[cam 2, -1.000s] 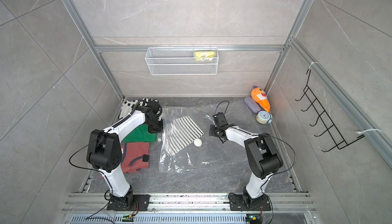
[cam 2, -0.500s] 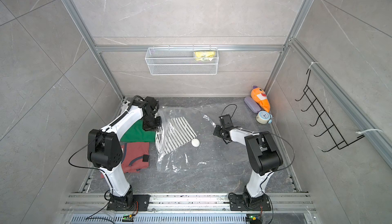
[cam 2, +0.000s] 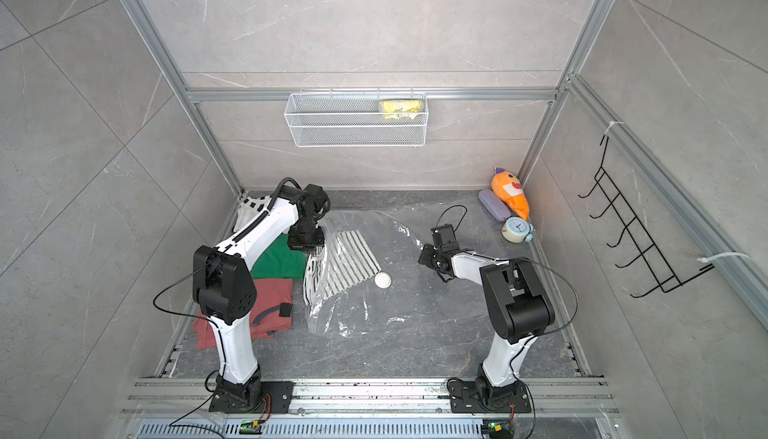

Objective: Take the tank top out of the vacuum bag
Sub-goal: Take out the tank top from the vacuum bag.

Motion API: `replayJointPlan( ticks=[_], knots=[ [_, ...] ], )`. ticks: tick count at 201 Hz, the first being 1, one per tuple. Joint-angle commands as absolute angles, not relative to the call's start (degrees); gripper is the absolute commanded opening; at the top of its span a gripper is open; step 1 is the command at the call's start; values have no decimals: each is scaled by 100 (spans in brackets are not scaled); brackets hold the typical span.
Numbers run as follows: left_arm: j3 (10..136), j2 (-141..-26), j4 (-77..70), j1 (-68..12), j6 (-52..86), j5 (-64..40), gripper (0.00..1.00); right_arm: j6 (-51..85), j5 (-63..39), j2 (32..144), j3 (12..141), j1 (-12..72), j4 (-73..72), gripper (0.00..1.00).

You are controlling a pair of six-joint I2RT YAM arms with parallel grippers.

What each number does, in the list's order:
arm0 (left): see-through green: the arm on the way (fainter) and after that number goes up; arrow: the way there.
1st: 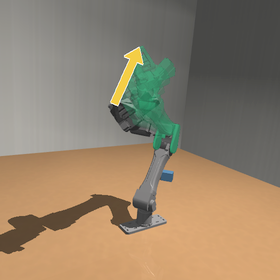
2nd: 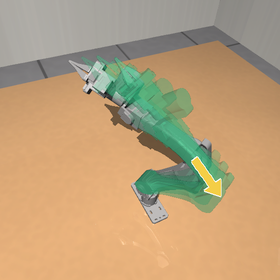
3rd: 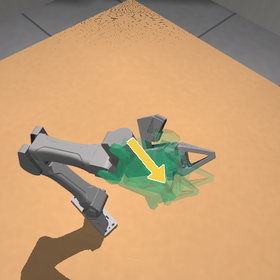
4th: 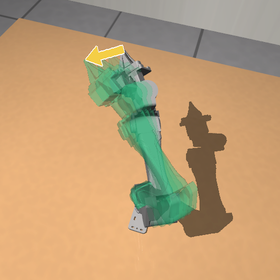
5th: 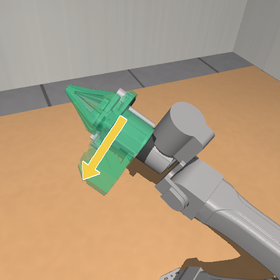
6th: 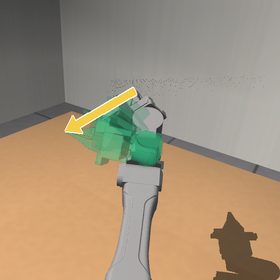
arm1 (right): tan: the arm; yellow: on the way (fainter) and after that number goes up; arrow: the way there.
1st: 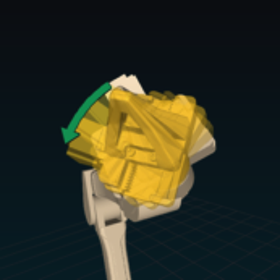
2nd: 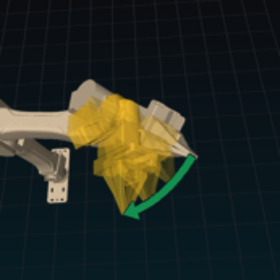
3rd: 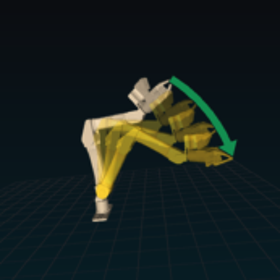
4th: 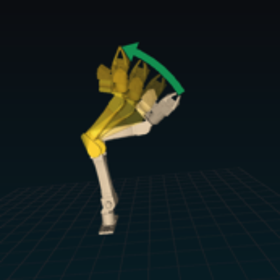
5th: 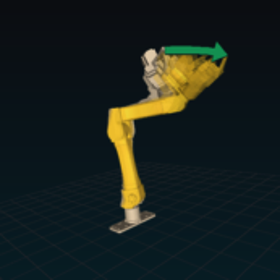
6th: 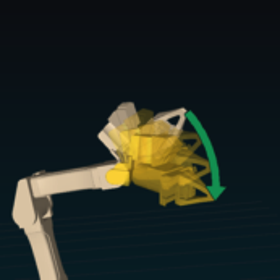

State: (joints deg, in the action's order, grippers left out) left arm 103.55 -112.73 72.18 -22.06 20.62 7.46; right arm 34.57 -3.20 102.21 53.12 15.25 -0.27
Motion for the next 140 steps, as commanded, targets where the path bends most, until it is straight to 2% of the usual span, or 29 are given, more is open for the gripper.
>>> replayJointPlan(
  ticks=[1, 48, 80, 122, 140],
  knots=[
    [10353, -10949, 7546, -2125, 2032, 890, 0, 3514, -436, 10209, 5205, 1547, 60, 56],
    [9804, -10405, 7078, -1864, 2012, 610, 0, 3516, -466, 10201, 5195, 1542, 52, 56],
    [8790, -10041, 5991, -1504, 2055, 45, 0, 3508, -491, 10170, 5197, 1547, 38, 56],
    [7834, -9706, 4831, -1386, 2101, 209, 0, 3498, -526, 10134, 5159, 1547, -11, 56],
    [7536, -9601, 4451, -1362, 2158, 278, 10, 3498, -556, 10132, 5159, 1547, -13, 56]
  ],
)
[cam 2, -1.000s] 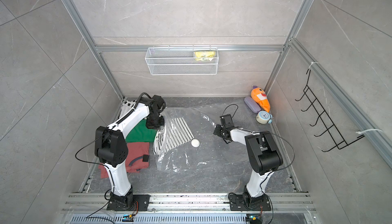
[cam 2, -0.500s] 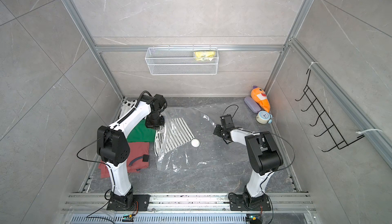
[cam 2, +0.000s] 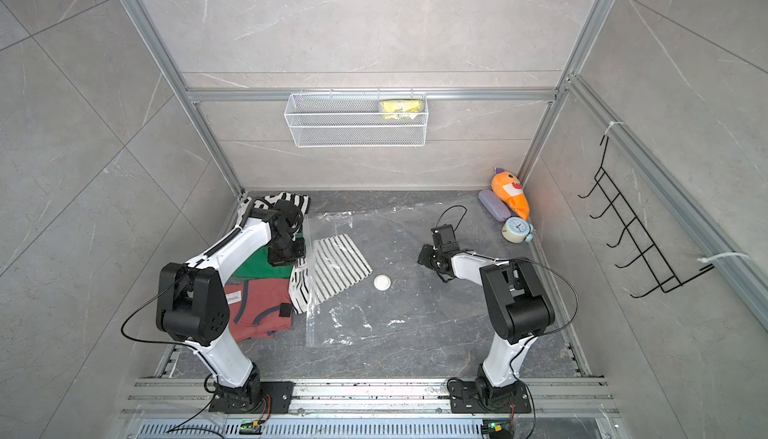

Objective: Take the tank top out of the vacuum bag
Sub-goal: Take out the tank top from the vacuum bag.

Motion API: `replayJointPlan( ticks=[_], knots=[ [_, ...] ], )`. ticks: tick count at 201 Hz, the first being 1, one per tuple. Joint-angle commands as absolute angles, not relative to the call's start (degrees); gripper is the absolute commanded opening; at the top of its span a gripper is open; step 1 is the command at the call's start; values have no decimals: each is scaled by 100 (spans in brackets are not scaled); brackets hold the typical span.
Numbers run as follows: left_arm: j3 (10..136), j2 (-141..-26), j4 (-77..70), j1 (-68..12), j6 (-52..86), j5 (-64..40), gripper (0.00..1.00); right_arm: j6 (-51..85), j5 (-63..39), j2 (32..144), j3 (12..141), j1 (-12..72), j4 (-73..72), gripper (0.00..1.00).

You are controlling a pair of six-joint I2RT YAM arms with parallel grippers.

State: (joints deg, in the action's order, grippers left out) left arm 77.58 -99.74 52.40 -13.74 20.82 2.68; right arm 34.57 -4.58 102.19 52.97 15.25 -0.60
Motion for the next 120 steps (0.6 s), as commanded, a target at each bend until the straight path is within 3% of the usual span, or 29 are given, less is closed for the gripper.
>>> replayJointPlan(
  ticks=[1, 17, 35, 67, 89, 120],
  knots=[
    [7521, -9595, 4431, -1362, 2160, 280, 11, 3498, -559, 10133, 5159, 1547, -11, 56],
    [7374, -9548, 4228, -1324, 2213, 329, 28, 3502, -589, 10138, 5160, 1547, -39, 56],
    [7172, -9456, 3991, -1301, 2286, 503, 56, 3498, -608, 10159, 5152, 1545, -62, 56],
    [6571, -8929, 3424, -1189, 2489, 754, 70, 3498, -674, 10192, 5158, 1547, -96, 56],
    [6199, -8539, 3239, -1156, 2629, 944, 85, 3507, -694, 10200, 5159, 1547, -110, 56],
    [5719, -8171, 3315, -906, 3044, 1110, 87, 3524, -784, 10234, 5168, 1547, -146, 57]
  ],
)
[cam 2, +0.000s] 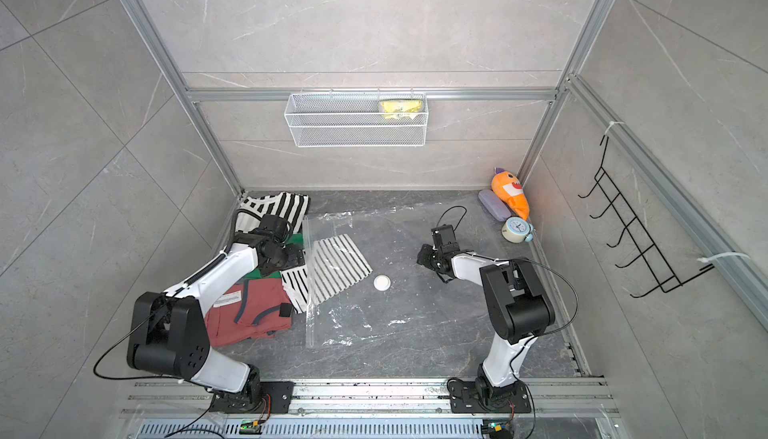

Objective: Take the tank top out of the vacuum bag
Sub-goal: Take out the tank top from the vacuum bag.

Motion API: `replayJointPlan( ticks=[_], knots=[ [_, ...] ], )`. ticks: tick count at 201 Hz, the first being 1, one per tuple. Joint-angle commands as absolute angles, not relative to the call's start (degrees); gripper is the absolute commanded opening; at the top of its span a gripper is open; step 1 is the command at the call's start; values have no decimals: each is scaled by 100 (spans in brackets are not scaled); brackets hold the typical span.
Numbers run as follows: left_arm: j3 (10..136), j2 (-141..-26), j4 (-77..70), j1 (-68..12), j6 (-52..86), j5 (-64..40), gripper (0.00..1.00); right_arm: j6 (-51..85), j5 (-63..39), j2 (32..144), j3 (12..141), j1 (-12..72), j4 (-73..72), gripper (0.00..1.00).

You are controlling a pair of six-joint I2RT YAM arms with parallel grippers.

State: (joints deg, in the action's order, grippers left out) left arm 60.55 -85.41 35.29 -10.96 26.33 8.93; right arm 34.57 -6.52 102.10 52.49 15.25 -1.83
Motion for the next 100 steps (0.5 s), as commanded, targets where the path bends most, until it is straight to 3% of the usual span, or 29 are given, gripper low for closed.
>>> replayJointPlan(
  ticks=[1, 58, 100],
  knots=[
    [5694, -8155, 3296, -892, 3060, 1100, 87, 3524, -788, 10237, 5168, 1547, -148, 57],
    [4931, -8069, 2233, -624, 3121, -56, 86, 3551, -878, 10326, 5176, 1544, -203, 57],
    [4935, -8412, 1867, -628, 3073, -353, 77, 3542, -850, 10301, 5168, 1547, -209, 57]
  ],
)
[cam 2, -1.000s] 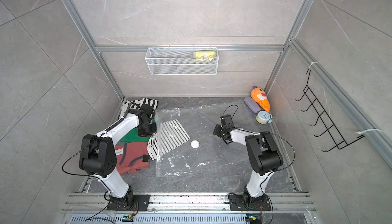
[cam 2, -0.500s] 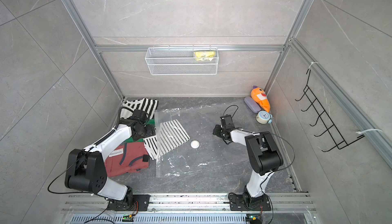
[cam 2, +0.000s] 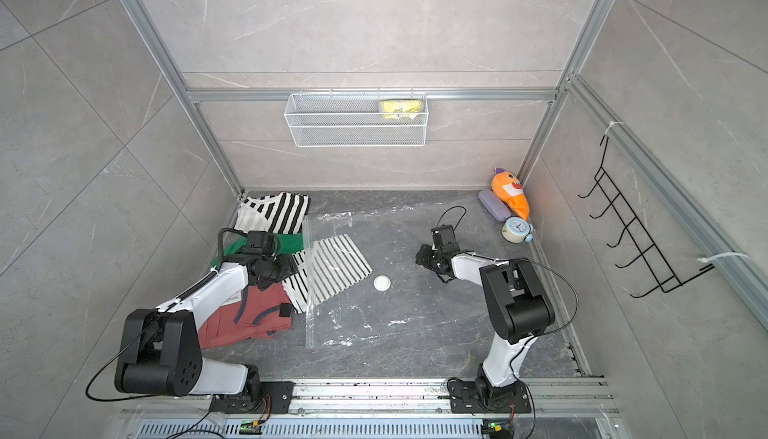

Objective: Take the tank top out of the vacuum bag
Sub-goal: Take out the tank top from the vacuum bag.

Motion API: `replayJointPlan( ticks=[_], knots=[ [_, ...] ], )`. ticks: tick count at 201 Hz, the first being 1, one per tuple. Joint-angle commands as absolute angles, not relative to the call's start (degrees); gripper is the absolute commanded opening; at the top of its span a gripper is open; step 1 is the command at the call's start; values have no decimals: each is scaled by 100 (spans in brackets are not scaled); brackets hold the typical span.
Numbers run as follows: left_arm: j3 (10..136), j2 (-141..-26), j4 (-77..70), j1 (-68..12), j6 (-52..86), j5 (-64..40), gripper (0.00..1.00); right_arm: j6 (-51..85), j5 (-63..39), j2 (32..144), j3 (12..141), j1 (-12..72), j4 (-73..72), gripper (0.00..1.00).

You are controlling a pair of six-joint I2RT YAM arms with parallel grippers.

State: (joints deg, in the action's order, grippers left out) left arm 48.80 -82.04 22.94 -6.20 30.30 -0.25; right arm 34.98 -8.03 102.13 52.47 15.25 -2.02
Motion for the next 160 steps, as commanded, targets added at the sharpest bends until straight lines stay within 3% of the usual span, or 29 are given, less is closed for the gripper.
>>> replayJointPlan(
  ticks=[1, 66, 92, 106, 132, 160],
  knots=[
    [4937, -8425, 1865, -630, 3070, -361, 77, 3542, -847, 10301, 5168, 1547, -206, 57],
    [4877, -8605, 1891, -630, 3129, -273, 75, 3542, -853, 10339, 5177, 1547, -211, 57],
    [4757, -8555, 1748, -697, 3190, -532, 65, 3544, -856, 10342, 5179, 1547, -212, 57],
    [4728, -8480, 1689, -727, 3224, -662, 53, 3542, -848, 10353, 5192, 1546, -213, 57],
    [4728, -8329, 1625, -767, 3251, -736, 41, 3542, -849, 10371, 5192, 1547, -220, 57],
    [4707, -8272, 1618, -871, 3296, -845, 41, 3538, -852, 10360, 5192, 1547, -216, 57]
  ],
)
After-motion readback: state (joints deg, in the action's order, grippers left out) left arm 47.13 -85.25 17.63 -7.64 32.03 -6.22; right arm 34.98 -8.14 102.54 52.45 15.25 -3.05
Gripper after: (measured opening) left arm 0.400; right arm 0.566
